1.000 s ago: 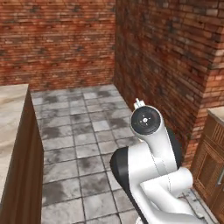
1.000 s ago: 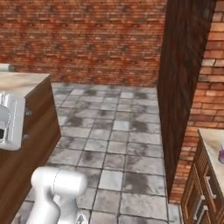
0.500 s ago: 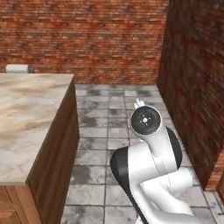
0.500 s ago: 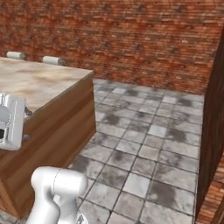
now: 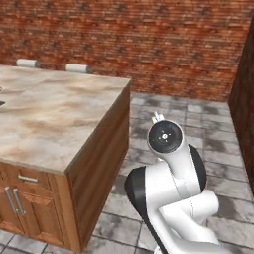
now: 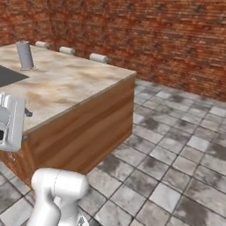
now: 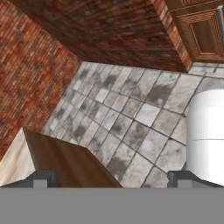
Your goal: Pick the avocado and bread from the counter and place them on the plate. Then pick the jam from the cabinet and place it next to the plate. Lastly close the cabinet door.
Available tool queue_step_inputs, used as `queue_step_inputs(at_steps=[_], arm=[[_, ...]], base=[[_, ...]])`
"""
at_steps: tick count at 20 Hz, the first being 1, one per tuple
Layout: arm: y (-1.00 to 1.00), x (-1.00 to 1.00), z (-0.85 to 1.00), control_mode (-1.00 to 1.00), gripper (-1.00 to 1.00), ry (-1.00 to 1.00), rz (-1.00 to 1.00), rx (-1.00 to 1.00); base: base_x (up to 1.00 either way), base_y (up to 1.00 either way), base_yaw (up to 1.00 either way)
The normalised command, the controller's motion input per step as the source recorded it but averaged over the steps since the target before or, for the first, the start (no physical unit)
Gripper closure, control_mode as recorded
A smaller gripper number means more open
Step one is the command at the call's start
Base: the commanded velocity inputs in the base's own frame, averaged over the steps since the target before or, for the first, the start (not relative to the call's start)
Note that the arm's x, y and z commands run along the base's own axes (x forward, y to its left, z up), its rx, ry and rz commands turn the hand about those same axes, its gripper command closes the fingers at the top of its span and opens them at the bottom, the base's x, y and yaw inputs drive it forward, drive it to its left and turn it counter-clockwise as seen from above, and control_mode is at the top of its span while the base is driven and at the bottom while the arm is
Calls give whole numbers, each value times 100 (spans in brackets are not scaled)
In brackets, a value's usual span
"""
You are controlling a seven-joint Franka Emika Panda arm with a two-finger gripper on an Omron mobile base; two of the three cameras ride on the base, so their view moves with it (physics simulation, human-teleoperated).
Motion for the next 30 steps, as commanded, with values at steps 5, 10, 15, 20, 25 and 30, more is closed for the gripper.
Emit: queue_step_inputs(at_steps=[5, 10, 15, 20, 25, 30], arm=[[0, 0, 0, 100, -100, 0, 0, 0], [0, 0, 0, 100, -100, 0, 0, 0], [0, 0, 0, 100, -100, 0, 0, 0], [0, 0, 0, 100, -100, 0, 0, 0], [0, 0, 0, 100, -100, 0, 0, 0], [0, 0, 0, 100, -100, 0, 0, 0]], base=[[-35, -1, 41], [-31, 0, 42], [-24, 0, 45], [-18, 0, 47], [-9, 0, 47], [-2, 0, 46]])
